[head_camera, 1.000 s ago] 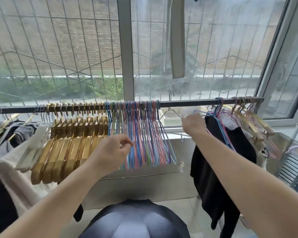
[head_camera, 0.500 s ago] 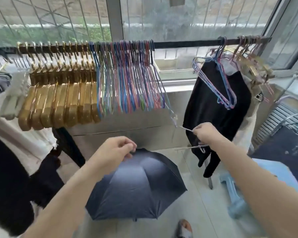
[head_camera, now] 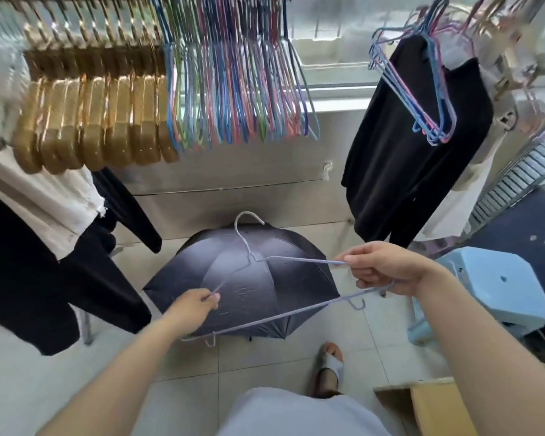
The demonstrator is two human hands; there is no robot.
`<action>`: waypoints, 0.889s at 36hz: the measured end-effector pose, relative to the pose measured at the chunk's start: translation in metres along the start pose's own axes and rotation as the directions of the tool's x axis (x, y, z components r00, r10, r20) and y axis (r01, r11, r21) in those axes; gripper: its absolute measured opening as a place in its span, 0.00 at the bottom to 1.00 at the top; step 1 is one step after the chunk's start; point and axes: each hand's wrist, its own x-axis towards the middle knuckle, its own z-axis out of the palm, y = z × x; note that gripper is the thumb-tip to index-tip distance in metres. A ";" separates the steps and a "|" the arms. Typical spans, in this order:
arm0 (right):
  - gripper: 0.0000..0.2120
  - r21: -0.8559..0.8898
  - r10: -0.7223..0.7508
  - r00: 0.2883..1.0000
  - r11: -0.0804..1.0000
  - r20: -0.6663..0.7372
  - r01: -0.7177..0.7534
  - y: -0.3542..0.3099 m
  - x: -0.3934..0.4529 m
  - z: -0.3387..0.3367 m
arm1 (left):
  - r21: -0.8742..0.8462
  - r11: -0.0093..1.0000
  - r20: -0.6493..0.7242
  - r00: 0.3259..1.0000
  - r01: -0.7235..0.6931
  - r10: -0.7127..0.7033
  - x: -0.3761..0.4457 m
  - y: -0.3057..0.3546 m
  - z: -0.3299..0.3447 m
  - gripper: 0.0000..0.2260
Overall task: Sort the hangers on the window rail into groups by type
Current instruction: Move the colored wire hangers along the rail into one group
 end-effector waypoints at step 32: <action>0.10 0.361 0.037 0.953 0.929 -0.301 0.078 -0.026 0.042 0.114 | -0.183 0.870 0.021 0.882 -0.459 0.470 -0.078 0.172 0.038 0.18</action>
